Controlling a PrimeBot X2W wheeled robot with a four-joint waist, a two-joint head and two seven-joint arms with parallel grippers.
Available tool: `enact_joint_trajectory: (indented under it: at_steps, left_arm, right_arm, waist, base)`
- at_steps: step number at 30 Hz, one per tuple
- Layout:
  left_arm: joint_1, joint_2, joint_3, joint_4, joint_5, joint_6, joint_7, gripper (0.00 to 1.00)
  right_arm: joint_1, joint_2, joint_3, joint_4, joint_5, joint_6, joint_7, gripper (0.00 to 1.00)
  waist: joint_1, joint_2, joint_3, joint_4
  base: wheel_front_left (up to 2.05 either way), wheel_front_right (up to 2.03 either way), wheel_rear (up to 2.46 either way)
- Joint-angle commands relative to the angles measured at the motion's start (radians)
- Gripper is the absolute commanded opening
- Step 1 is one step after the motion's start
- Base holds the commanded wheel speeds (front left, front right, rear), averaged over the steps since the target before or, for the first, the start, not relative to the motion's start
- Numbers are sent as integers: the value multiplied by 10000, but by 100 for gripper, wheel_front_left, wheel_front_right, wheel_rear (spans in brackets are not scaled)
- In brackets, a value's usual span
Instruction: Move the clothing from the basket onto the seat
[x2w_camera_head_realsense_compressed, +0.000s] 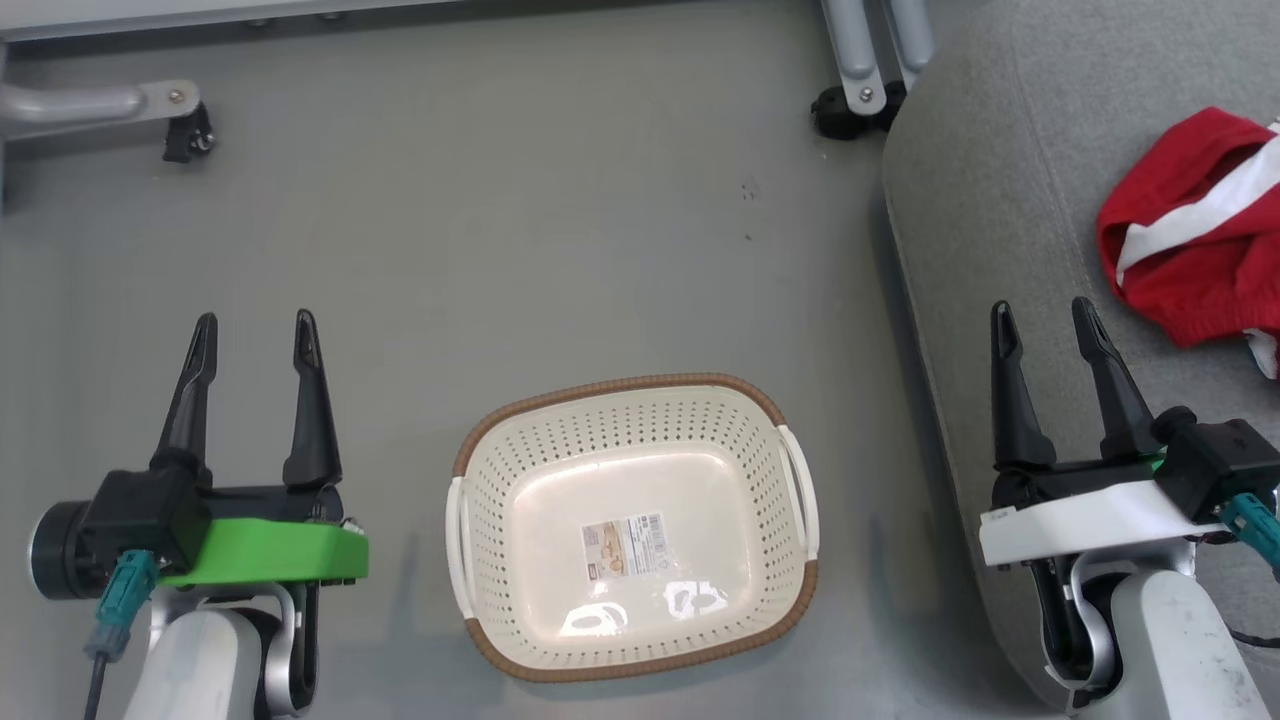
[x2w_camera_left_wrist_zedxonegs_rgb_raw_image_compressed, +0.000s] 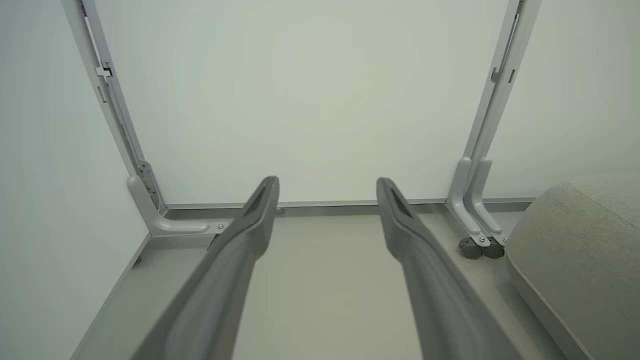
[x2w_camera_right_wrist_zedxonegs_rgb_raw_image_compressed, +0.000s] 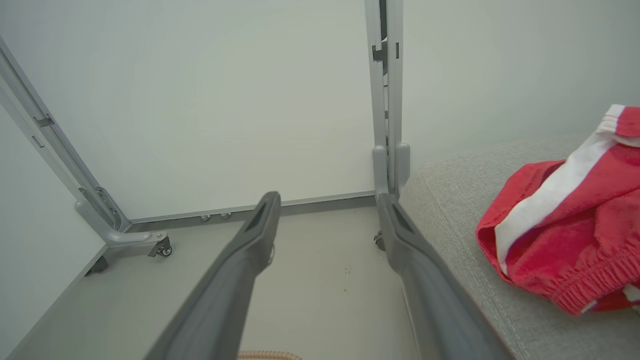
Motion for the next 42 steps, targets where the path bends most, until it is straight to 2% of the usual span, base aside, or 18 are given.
enact_joint_trajectory:
  at_steps: [1, 7, 16, 26, 42]
  left_arm:
    - [284, -102, 185, 70, 75, -94, -3, 100]
    - [967, -368, 564, 398, 470, -448, -4, 100]
    - [1700, -599, 750, 865, 885, -855, -3, 100]
    - [2284, -849, 956, 1236, 1184, -939, -5, 100]
    - [2421, -1007, 1196, 1424, 1540, -1072, -3, 100]
  right_arm:
    - [222, -34, 12, -113, -73, 1, 73, 100]
    - [694, -33, 72, -405, -194, 1, 389, 100]
    - [1613, -34, 230, -764, -149, 1, 761, 100]
    - [2321, -30, 463, -977, -264, 1, 1097, 100]
    - [2531, -30, 457, -1260, -415, 1, 1247, 100]
  waist:
    - [1, 0, -609, 571]
    - [1, 0, -1090, 648]
    - [1, 0, -1815, 370]
    - [1, 0, -2460, 41]
    - [1, 0, -2503, 4]
  base:
    - [0, 0, 0]
    - [0, 0, 0]
    - [0, 0, 0]
    - [0, 0, 0]
    - [0, 0, 0]
